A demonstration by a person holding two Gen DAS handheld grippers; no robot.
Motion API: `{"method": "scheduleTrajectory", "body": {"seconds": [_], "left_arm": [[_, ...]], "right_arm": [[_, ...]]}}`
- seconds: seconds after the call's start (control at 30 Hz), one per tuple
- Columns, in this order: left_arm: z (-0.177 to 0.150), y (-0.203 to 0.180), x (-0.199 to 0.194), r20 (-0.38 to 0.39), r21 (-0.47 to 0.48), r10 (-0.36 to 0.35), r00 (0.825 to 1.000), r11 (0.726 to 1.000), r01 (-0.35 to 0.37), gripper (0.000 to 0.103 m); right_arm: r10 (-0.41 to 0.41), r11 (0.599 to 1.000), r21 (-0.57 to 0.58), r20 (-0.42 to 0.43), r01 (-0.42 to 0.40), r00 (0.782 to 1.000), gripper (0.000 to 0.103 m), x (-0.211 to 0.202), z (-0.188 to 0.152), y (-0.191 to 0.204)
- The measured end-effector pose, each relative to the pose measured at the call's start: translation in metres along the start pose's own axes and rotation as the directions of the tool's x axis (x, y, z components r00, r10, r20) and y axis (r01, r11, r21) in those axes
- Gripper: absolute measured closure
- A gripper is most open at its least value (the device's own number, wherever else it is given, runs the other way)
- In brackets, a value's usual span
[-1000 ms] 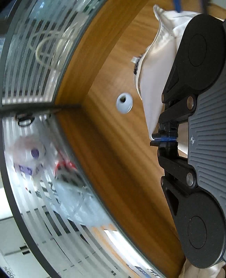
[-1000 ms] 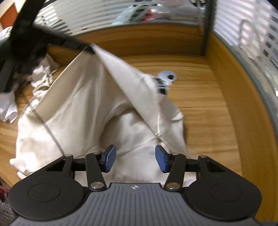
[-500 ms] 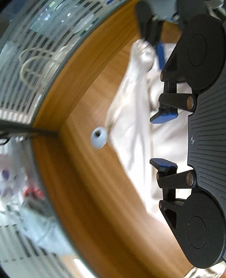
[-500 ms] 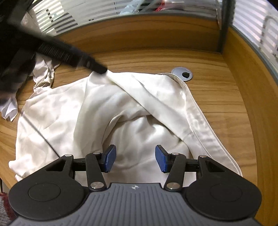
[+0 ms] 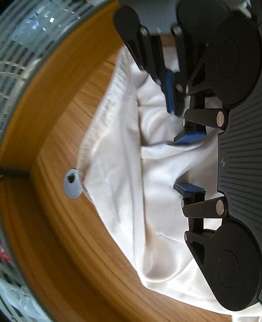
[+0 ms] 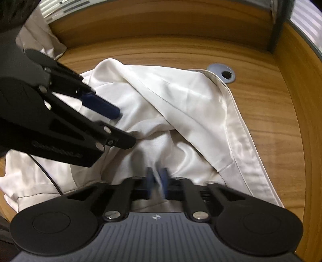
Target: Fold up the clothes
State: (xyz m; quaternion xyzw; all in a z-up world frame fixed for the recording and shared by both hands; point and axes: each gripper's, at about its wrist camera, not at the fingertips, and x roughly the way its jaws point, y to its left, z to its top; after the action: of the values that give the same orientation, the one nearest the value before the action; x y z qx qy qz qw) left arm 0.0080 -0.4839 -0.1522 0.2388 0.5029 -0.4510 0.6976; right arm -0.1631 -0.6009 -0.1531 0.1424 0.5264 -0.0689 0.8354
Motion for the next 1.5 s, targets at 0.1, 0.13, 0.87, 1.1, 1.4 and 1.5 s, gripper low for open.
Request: {"method": "scheduleTrajectory", "body": {"seconds": [0.1,0.13,0.87,1.1,1.4,1.5], "left_arm": [[-0.001,0.008,-0.007,0.016,-0.010,0.007,1.000,1.000,-0.006,0.098],[-0.001,0.012,-0.012,0.030,-0.018,0.008,1.000,1.000,-0.008,0.098],[0.024,0.087,-0.286,0.523,-0.272,0.077,0.849,0.959,0.081,0.099],[-0.032,0.092,-0.230,0.391,-0.344,0.096,0.916,0.938,0.048,0.099],[-0.093,0.078,-0.124,0.210,-0.354,0.117,0.971,0.935,-0.036,0.099],[-0.102,0.077,-0.106,0.186,-0.350,0.128,0.974,0.935,-0.056,0.098]], "right_arm": [[0.010,0.999,0.038,0.035,-0.011,0.999,0.101,-0.014,0.002,-0.002],[0.011,0.999,0.043,0.049,-0.013,0.999,0.102,-0.019,0.004,-0.003],[0.091,0.994,-0.095,0.530,-0.047,0.843,0.102,-0.251,0.111,0.021],[0.120,0.992,-0.086,0.378,-0.094,0.918,0.102,-0.206,0.076,0.033],[0.072,0.997,-0.023,0.104,-0.070,0.992,0.102,-0.076,0.006,0.051],[0.049,0.999,-0.028,0.068,-0.047,0.996,0.101,-0.054,-0.001,0.054]]}}
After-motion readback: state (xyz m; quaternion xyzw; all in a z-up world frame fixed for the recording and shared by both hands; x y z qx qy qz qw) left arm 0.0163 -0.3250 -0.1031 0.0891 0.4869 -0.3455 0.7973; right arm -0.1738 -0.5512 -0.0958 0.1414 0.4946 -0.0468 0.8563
